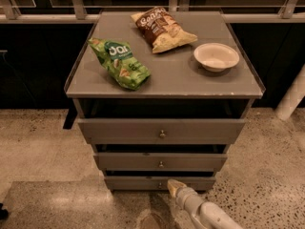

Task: Open bottom drawer

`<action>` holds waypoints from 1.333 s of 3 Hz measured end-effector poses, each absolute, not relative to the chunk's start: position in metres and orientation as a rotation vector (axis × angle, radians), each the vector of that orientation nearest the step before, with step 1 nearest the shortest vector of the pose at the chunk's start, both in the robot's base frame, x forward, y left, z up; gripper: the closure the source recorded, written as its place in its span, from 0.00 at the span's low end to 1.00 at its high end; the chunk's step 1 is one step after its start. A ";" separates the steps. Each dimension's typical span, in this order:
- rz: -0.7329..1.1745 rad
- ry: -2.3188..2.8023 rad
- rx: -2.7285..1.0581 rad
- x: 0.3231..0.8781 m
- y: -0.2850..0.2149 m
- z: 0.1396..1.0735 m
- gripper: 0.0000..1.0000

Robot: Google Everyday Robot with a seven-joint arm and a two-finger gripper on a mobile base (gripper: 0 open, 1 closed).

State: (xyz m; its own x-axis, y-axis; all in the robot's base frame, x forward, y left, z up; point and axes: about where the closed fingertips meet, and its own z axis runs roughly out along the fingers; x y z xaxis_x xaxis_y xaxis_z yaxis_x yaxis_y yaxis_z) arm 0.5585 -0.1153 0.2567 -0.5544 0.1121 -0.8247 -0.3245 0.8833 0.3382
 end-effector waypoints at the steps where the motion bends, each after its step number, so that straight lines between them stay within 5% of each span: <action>1: 0.536 2.070 -0.121 0.580 -0.134 0.244 1.00; 4: 0.392 2.057 -0.073 0.639 -0.174 0.222 1.00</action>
Offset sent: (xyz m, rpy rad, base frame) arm 0.0688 -0.0511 -0.0191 -0.0522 -0.0813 -0.1055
